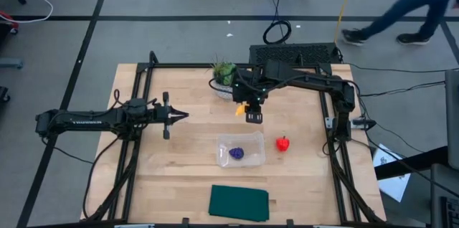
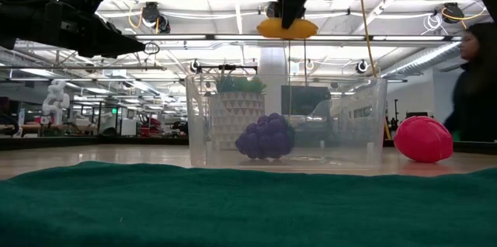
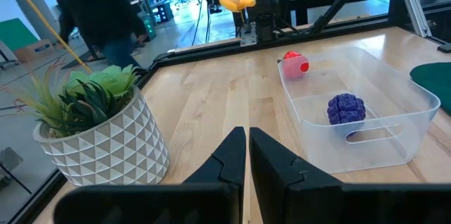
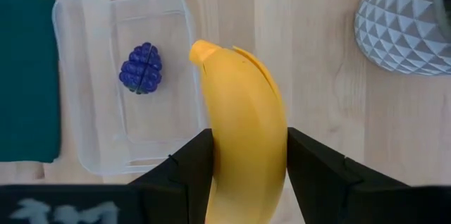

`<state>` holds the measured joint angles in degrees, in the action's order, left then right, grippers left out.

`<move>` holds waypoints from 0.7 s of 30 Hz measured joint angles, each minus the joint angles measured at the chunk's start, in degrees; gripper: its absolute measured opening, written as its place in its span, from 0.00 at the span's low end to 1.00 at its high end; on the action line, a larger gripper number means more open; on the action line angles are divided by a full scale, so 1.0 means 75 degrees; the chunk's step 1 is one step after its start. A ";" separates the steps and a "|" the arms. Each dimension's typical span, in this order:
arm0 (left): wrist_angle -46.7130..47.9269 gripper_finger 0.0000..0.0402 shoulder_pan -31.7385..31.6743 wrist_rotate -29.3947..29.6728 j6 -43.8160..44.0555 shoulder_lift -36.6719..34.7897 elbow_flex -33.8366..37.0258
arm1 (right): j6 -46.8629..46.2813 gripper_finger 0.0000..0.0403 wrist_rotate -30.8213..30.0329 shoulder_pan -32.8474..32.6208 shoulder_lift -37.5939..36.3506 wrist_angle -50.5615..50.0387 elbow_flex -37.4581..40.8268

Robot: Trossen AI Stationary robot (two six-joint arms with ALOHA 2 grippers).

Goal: Pick and placing Produce into tupperware
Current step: Put the banana into the transparent bin

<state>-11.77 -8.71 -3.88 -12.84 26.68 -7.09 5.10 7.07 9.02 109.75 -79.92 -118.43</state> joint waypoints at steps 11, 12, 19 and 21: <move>0.0003 0.06 0.0000 0.0000 0.0000 0.0001 0.0000 | -0.0242 0.38 -0.0003 -0.0271 0.0000 -0.0020 0.0000; 0.0003 0.06 0.0000 0.0000 0.0000 0.0002 0.0000 | -0.0260 0.39 -0.0006 -0.0321 0.0000 -0.0020 0.0000; 0.0003 0.06 0.0000 0.0000 0.0000 0.0001 0.0000 | -0.0436 0.39 0.0003 -0.0720 0.0000 -0.0019 0.0000; 0.0003 0.06 0.0000 0.0000 0.0000 0.0003 0.0000 | -0.0520 0.39 0.0000 -0.0827 0.0000 -0.0018 0.0000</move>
<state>-11.75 -8.71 -3.88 -12.84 26.70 -7.09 1.20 7.07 2.81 109.75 -80.05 -118.43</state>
